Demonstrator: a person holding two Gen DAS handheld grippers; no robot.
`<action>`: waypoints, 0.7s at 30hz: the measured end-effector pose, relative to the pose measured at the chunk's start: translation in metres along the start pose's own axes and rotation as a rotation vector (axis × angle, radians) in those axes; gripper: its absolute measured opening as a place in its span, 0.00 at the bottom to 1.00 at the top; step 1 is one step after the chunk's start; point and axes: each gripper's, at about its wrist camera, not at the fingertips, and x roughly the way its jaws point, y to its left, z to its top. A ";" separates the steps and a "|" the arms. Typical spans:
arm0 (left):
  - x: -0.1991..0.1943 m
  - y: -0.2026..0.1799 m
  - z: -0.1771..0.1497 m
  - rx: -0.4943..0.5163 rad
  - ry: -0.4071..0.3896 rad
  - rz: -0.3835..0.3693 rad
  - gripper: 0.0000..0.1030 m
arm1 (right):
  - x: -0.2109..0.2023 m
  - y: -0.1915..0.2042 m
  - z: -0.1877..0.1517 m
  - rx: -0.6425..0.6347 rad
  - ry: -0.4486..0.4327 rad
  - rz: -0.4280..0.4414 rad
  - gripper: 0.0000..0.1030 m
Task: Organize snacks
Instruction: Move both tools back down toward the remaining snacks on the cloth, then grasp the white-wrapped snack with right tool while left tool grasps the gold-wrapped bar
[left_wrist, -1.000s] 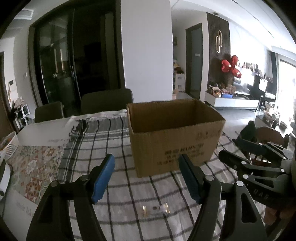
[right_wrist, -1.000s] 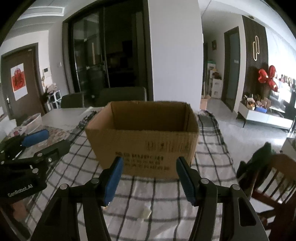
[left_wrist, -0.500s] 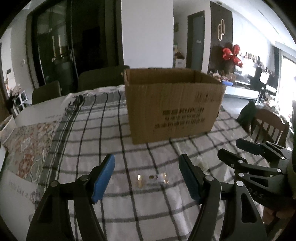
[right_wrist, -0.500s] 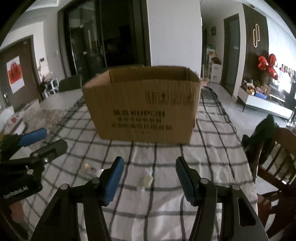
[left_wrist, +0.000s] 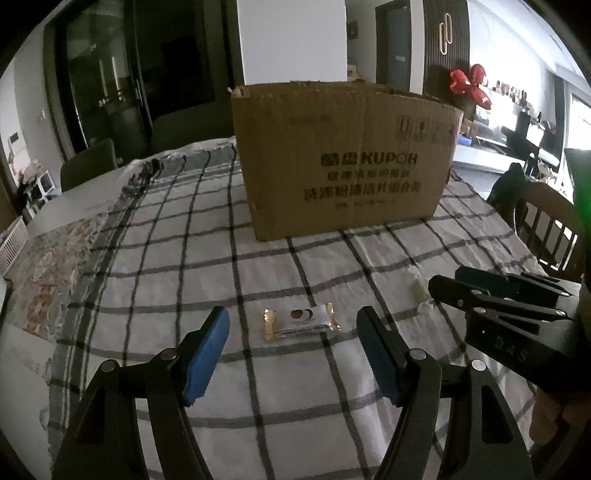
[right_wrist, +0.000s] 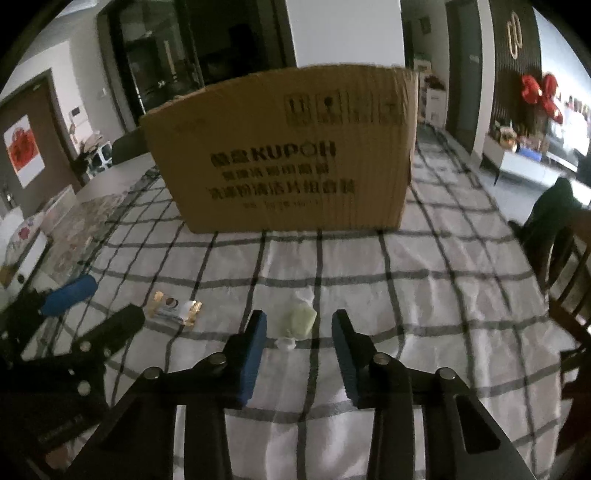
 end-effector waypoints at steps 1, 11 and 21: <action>0.001 -0.001 0.000 -0.002 0.002 -0.005 0.69 | 0.002 -0.001 0.000 0.009 0.004 0.004 0.32; 0.010 0.001 0.000 -0.026 0.019 -0.011 0.69 | 0.018 0.001 0.002 0.009 0.028 0.001 0.27; 0.014 0.009 -0.002 -0.065 0.033 -0.020 0.69 | 0.030 0.003 0.000 -0.012 0.053 -0.015 0.23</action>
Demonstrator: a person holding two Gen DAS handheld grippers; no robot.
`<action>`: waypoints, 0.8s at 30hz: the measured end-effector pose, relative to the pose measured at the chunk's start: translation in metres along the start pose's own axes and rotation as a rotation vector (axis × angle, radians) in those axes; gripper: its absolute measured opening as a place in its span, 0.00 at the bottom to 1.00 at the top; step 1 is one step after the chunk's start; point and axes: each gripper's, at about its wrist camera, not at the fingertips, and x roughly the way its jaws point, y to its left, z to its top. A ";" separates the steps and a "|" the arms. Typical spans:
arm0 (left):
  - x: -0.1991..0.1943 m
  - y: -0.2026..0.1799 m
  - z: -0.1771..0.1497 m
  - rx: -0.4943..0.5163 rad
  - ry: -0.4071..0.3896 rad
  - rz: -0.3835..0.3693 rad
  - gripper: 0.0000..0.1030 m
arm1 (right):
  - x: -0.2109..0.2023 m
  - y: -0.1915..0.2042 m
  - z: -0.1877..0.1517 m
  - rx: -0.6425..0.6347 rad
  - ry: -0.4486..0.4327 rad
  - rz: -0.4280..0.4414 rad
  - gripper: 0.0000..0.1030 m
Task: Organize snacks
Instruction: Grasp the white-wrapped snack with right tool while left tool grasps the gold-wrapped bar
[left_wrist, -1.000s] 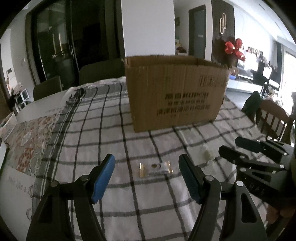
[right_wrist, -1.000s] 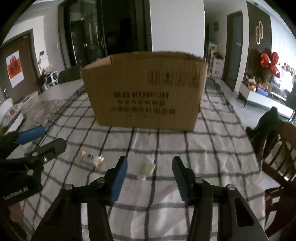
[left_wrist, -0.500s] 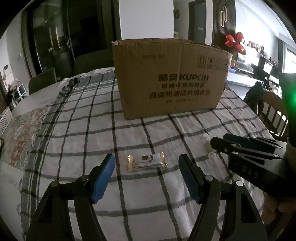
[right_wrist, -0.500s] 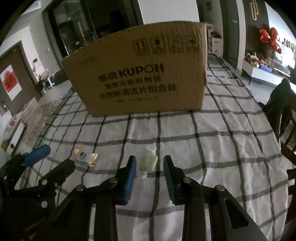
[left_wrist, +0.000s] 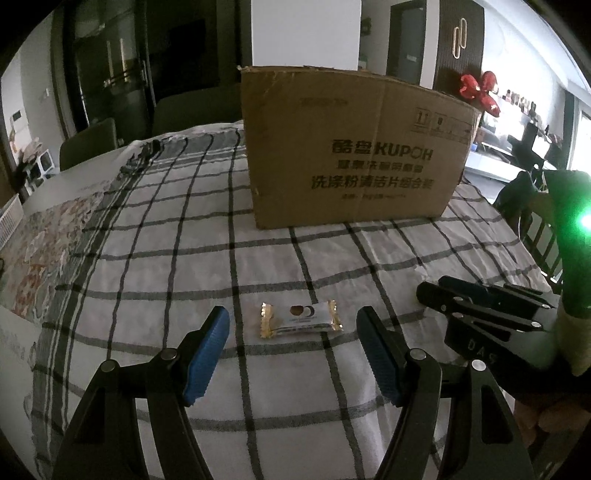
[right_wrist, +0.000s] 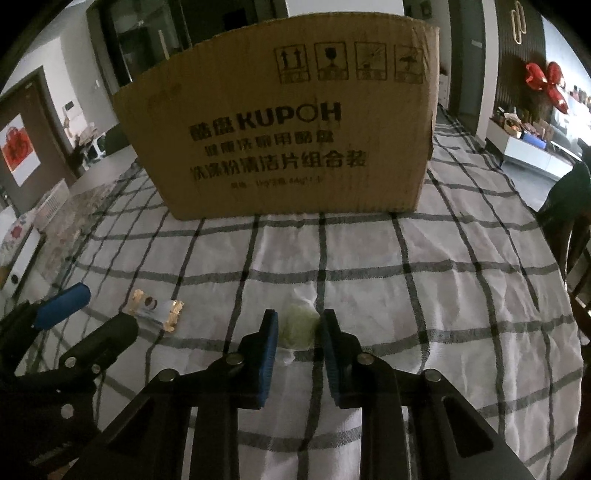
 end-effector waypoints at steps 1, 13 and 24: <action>0.000 0.001 0.000 -0.002 0.000 -0.001 0.69 | 0.000 0.000 0.000 -0.004 -0.001 -0.003 0.23; -0.007 0.014 -0.007 -0.043 0.003 -0.052 0.73 | -0.025 0.011 -0.002 -0.032 -0.067 0.014 0.22; 0.007 0.011 -0.003 -0.026 0.014 -0.071 0.82 | -0.040 0.021 -0.013 -0.030 -0.097 0.051 0.22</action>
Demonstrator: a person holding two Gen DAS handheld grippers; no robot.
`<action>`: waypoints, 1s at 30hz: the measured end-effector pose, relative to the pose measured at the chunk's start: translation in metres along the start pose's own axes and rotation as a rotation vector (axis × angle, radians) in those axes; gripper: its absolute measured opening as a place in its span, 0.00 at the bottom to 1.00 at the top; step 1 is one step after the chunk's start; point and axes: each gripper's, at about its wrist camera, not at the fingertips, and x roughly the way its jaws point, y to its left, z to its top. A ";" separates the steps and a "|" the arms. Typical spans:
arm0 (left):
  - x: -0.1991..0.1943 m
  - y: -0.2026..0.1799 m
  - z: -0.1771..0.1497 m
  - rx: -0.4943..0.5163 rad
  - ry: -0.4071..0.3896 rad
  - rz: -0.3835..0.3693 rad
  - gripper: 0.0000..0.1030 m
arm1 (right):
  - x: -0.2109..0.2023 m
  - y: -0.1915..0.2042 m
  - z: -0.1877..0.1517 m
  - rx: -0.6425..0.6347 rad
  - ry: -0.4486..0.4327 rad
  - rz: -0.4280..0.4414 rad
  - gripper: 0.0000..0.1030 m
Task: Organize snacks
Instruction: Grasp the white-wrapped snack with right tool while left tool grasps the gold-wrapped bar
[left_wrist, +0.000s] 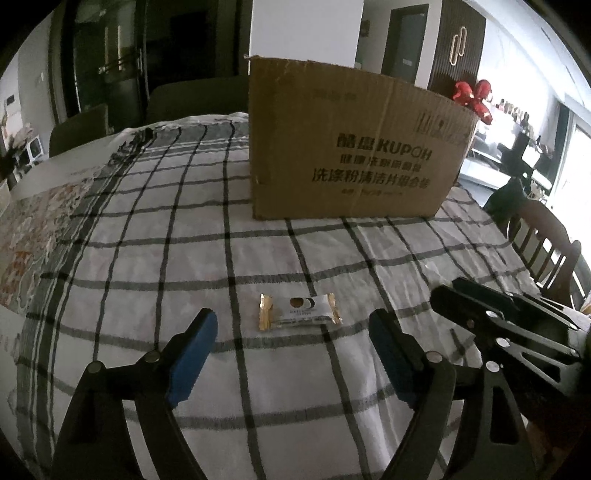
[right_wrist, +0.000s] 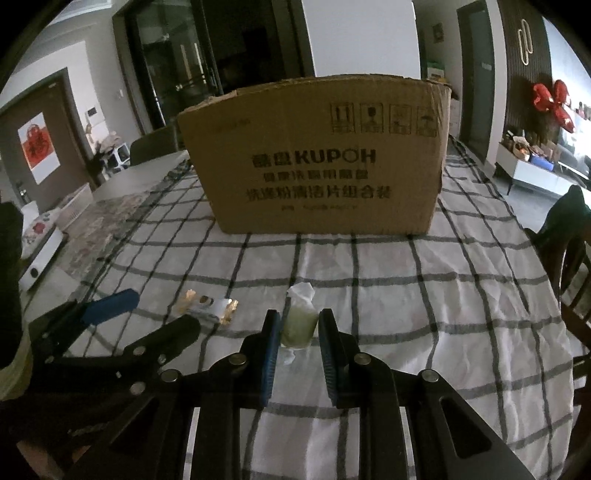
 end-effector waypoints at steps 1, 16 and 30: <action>0.003 0.000 0.001 0.000 0.006 0.002 0.82 | 0.001 -0.002 0.000 0.009 0.003 0.001 0.22; 0.025 -0.002 0.007 -0.021 0.029 -0.007 0.66 | 0.011 -0.013 0.004 0.093 0.007 0.045 0.22; 0.039 -0.011 0.001 0.007 0.046 0.019 0.62 | 0.014 -0.015 0.002 0.109 0.018 0.051 0.22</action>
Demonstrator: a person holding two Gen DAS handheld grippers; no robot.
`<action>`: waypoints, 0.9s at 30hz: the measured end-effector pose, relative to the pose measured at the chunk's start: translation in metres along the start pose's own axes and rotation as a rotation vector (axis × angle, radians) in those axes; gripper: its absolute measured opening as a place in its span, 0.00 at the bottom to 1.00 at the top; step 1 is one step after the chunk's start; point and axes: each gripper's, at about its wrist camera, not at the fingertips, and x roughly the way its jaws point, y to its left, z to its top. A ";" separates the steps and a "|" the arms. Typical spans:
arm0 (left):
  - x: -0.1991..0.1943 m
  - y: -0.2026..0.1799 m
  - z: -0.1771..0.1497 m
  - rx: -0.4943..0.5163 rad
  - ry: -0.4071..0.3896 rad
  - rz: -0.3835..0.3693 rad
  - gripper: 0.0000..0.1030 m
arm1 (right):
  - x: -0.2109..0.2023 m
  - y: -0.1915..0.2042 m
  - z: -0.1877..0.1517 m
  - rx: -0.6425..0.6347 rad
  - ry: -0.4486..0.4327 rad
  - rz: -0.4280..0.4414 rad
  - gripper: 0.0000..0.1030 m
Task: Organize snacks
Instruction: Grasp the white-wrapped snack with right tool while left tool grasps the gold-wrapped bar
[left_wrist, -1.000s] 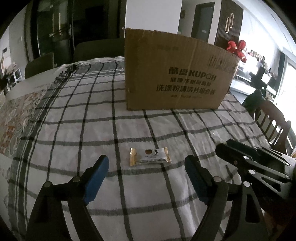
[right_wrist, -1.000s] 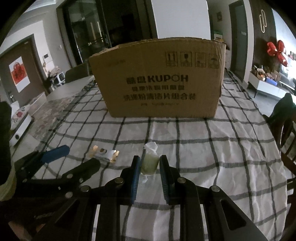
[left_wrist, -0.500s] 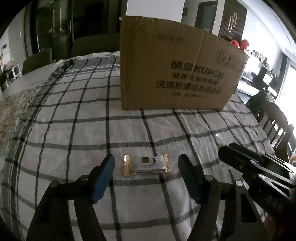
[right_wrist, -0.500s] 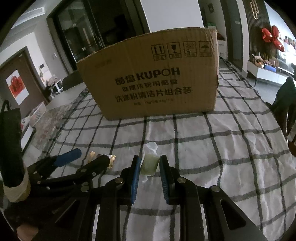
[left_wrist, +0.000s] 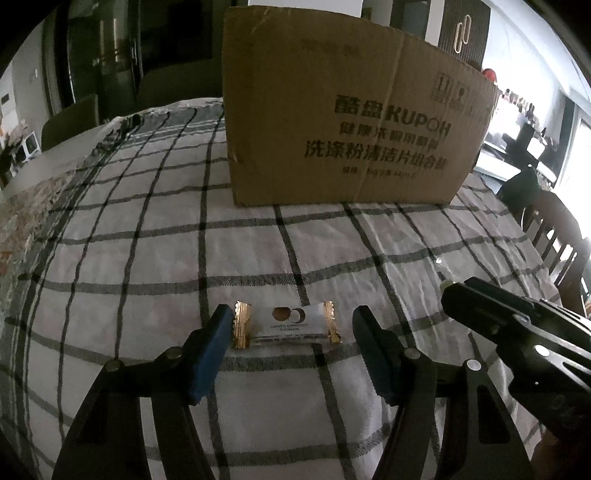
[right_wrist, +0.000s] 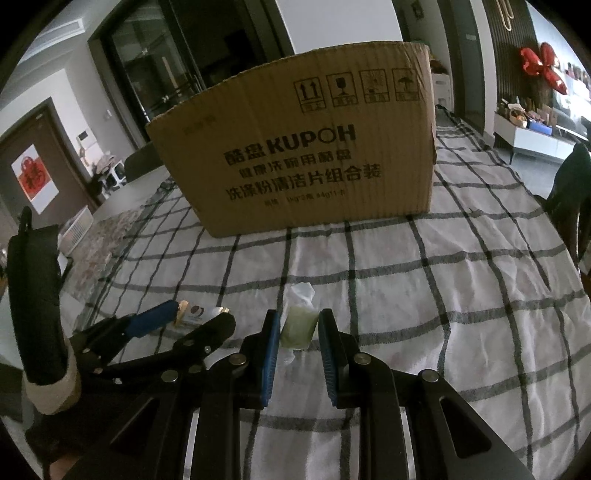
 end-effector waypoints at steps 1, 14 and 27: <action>0.000 -0.001 0.000 0.004 0.001 0.009 0.57 | 0.000 0.000 0.000 0.000 0.000 0.002 0.22; -0.007 0.008 -0.001 -0.005 -0.024 -0.021 0.34 | 0.001 0.006 -0.002 -0.019 0.009 0.000 0.22; -0.030 0.012 0.002 -0.019 -0.099 -0.013 0.15 | -0.010 0.015 0.001 -0.030 -0.009 0.013 0.22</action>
